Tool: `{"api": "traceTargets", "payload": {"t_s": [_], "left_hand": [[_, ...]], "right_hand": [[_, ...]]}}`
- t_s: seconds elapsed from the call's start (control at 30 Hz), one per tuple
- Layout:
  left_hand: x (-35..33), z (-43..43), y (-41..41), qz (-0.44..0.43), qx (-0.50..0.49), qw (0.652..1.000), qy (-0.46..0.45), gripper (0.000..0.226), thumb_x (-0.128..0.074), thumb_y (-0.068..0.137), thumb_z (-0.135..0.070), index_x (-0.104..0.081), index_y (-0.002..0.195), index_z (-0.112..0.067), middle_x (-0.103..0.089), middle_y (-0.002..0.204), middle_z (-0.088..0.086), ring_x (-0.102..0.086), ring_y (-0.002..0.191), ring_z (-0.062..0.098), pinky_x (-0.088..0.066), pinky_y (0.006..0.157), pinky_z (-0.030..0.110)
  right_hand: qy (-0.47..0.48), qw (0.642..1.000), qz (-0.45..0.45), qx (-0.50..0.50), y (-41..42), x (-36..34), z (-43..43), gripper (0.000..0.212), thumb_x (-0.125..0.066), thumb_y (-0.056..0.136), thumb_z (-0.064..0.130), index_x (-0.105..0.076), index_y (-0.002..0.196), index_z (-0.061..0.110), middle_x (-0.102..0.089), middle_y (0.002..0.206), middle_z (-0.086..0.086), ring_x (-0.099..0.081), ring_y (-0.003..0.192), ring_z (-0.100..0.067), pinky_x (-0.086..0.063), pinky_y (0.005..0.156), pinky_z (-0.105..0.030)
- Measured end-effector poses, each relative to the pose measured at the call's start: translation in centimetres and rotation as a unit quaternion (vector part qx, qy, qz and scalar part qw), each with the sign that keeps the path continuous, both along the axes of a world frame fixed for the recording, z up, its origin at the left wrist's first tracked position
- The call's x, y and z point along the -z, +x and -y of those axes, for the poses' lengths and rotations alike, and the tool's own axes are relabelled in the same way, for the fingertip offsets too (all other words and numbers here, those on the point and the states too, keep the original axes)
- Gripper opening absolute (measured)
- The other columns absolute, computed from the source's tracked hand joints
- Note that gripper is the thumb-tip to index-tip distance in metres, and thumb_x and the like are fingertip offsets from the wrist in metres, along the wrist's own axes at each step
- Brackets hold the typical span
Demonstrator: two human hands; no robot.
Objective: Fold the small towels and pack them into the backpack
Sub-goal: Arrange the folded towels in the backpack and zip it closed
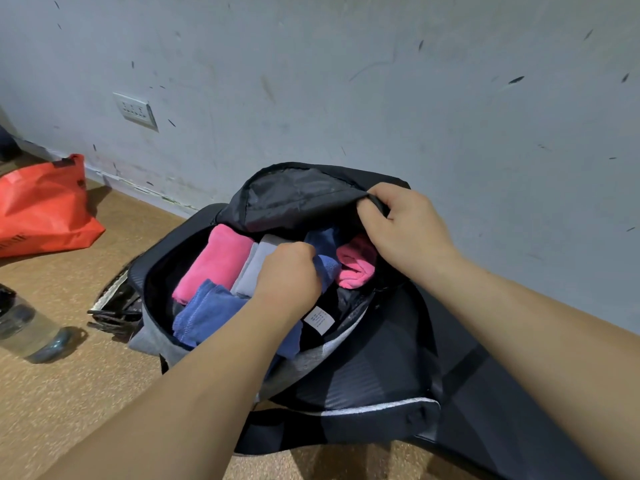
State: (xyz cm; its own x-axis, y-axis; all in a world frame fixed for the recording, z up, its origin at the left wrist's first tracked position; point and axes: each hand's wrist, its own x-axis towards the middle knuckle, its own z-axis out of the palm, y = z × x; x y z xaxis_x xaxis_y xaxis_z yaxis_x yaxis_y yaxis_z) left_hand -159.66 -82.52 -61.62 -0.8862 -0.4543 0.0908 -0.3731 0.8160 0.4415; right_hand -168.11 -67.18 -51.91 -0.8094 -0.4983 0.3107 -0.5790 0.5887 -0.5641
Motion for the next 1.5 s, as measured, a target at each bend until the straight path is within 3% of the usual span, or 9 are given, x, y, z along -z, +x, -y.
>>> {"api": "traceTargets", "payload": {"t_s": [0.13, 0.37, 0.57, 0.7, 0.8, 0.97, 1.17, 1.37, 1.5], "left_hand": [[0.2, -1.0, -1.5, -0.066, -0.030, 0.997, 0.024, 0.011, -0.058, 0.093, -0.008, -0.062, 0.084, -0.007, -0.053, 0.086, 0.009, -0.053, 0.077, 0.032, -0.031, 0.063, 0.036], [-1.1, -1.3, -1.3, -0.034, 0.050, 0.991, 0.122, 0.029, -0.055, 0.083, -0.011, -0.075, 0.104, -0.012, -0.078, 0.100, 0.011, -0.070, 0.094, 0.034, -0.056, 0.077, 0.041], [-3.8, 1.1, 3.2, 0.025, -0.041, 0.998, -0.051, 0.011, -0.059, 0.089, -0.019, -0.068, 0.084, -0.015, -0.063, 0.084, 0.003, -0.061, 0.083, 0.034, -0.045, 0.058, 0.035], [-3.3, 2.4, 5.7, 0.120, -0.035, 0.990, -0.059, 0.030, -0.064, 0.090, -0.044, -0.070, 0.105, -0.018, -0.065, 0.090, 0.003, -0.064, 0.090, 0.030, -0.057, 0.074, 0.038], [-3.2, 2.4, 6.3, 0.154, 0.001, 0.988, -0.027, 0.058, -0.074, 0.082, -0.060, -0.061, 0.123, -0.021, -0.070, 0.104, 0.001, -0.066, 0.098, 0.026, -0.058, 0.083, 0.041], [-3.2, 1.8, 6.2, 0.148, 0.015, 0.987, -0.068, 0.052, -0.071, 0.083, -0.035, -0.061, 0.130, -0.018, -0.072, 0.110, 0.006, -0.067, 0.100, 0.030, -0.058, 0.078, 0.039], [-3.6, 1.6, 6.1, 0.146, 0.046, 0.988, 0.017, 0.054, -0.077, 0.082, -0.030, -0.064, 0.134, -0.023, -0.070, 0.116, 0.002, -0.066, 0.104, 0.026, -0.054, 0.085, 0.032], [-3.3, 1.2, 6.6, 0.093, -0.025, 0.995, 0.015, 0.039, -0.060, 0.071, -0.038, -0.065, 0.110, -0.037, -0.042, 0.102, 0.001, -0.057, 0.098, 0.028, -0.058, 0.073, 0.031], [-3.3, 0.3, 4.9, 0.028, -0.024, 0.999, -0.019, 0.021, -0.057, 0.092, -0.014, -0.058, 0.112, -0.015, -0.056, 0.090, 0.002, -0.052, 0.090, 0.030, -0.032, 0.056, 0.032]], "right_hand": [[-0.004, 1.000, -0.011, 0.001, -0.3, 0.0, -0.8, 0.021, -0.049, 0.095, 0.039, -0.059, 0.085, 0.024, -0.059, 0.066, 0.004, -0.058, 0.072, -0.022, -0.049, 0.068, -0.036], [0.012, 1.000, 0.008, 0.024, 0.1, 0.3, -1.9, 0.019, -0.050, 0.096, 0.039, -0.063, 0.093, 0.026, -0.060, 0.066, 0.007, -0.060, 0.076, -0.022, -0.054, 0.074, -0.039], [0.072, 0.991, -0.106, -0.047, 1.1, 0.3, -1.2, 0.065, -0.056, 0.083, 0.008, -0.053, 0.142, 0.033, -0.058, 0.143, 0.005, -0.055, 0.128, -0.026, -0.051, 0.099, -0.046], [0.252, 0.934, -0.232, -0.100, 1.9, 1.1, 0.4, 0.064, -0.075, 0.063, 0.011, -0.068, 0.125, 0.022, -0.065, 0.133, -0.006, -0.061, 0.121, -0.034, -0.048, 0.099, -0.048], [0.298, 0.922, -0.231, -0.083, 3.1, 1.9, 2.1, 0.053, -0.068, 0.076, 0.027, -0.061, 0.128, 0.020, -0.062, 0.127, -0.005, -0.059, 0.117, -0.033, -0.048, 0.090, -0.044], [0.349, 0.894, -0.276, -0.054, 3.0, 2.8, 4.9, 0.047, -0.078, 0.084, 0.041, -0.057, 0.123, 0.023, -0.058, 0.116, -0.007, -0.060, 0.099, -0.031, -0.037, 0.068, -0.038], [0.298, 0.926, -0.229, -0.034, 1.9, 1.9, 4.3, 0.009, -0.055, 0.098, 0.025, -0.058, 0.107, 0.025, -0.067, 0.102, 0.000, -0.061, 0.098, -0.030, -0.028, 0.071, -0.037], [0.216, 0.966, -0.139, 0.008, 1.6, -1.2, 1.2, 0.022, -0.043, 0.103, 0.030, -0.060, 0.116, 0.027, -0.071, 0.114, 0.000, -0.061, 0.109, -0.032, -0.035, 0.075, -0.038], [0.182, 0.974, -0.137, -0.001, 2.4, -1.8, 1.0, 0.022, -0.042, 0.102, 0.030, -0.060, 0.113, 0.026, -0.071, 0.109, 0.001, -0.061, 0.105, -0.031, -0.038, 0.073, -0.039]]}}
